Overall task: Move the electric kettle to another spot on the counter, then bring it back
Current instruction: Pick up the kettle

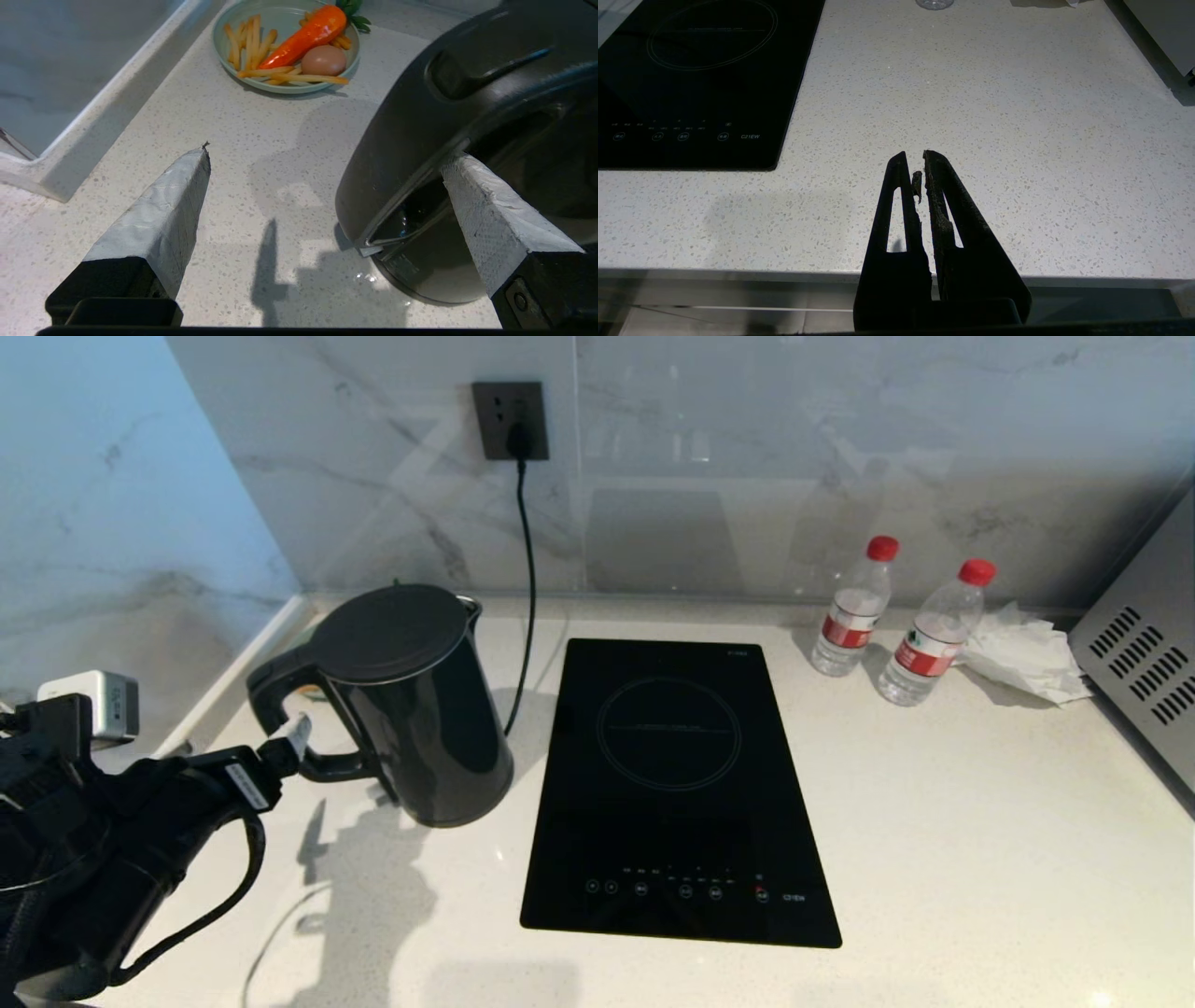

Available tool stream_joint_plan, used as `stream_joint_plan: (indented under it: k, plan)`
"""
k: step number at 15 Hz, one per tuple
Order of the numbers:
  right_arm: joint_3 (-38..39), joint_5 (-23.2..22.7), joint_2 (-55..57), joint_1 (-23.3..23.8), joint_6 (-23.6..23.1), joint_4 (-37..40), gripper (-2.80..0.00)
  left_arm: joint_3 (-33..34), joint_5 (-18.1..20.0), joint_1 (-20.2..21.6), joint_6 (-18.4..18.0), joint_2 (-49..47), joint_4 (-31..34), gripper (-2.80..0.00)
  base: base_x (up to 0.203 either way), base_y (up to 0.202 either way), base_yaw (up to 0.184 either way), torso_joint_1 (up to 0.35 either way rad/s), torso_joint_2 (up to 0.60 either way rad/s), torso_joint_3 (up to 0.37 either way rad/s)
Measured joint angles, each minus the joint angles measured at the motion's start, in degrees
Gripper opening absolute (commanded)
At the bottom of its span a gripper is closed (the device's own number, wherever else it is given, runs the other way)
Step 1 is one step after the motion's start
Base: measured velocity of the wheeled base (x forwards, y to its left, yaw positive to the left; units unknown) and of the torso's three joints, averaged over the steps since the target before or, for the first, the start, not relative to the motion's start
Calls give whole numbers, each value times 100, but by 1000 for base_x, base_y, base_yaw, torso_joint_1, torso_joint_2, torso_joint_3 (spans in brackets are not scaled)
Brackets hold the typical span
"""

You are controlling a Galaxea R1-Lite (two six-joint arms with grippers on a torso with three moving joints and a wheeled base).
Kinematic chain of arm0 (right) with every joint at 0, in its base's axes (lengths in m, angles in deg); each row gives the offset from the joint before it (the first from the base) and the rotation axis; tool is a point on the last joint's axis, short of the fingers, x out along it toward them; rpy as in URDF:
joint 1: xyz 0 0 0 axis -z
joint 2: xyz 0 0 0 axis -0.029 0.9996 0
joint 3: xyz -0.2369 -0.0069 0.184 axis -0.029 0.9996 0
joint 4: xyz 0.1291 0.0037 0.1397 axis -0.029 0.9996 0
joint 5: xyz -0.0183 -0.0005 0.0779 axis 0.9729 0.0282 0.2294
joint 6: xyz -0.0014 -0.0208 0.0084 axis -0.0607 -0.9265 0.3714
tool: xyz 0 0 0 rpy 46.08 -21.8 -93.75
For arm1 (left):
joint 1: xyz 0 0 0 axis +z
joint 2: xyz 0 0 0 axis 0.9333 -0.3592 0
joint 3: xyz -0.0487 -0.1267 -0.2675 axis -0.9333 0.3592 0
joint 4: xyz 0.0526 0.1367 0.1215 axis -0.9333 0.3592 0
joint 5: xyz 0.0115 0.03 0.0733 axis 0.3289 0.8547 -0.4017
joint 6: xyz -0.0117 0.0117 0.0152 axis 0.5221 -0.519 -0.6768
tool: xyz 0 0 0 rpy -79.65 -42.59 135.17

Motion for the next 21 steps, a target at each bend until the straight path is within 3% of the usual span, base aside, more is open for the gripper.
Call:
stream_joint_plan:
  k: [5, 10, 21]
  plan:
    - [0, 2, 0, 0, 2, 0, -280, -19, -171, -225, -9, -71, -2, 0, 0, 0, 0, 0, 0, 0]
    - [0, -2, 0, 0, 3, 1, -280, -169, -877, -517, -9, -226, -2, 0, 0, 0, 0, 0, 0, 0]
    - [0, 0, 0, 0, 2, 2, -280, -439, -1014, -626, -3, -507, -18, 0, 0, 0, 0, 0, 0, 0]
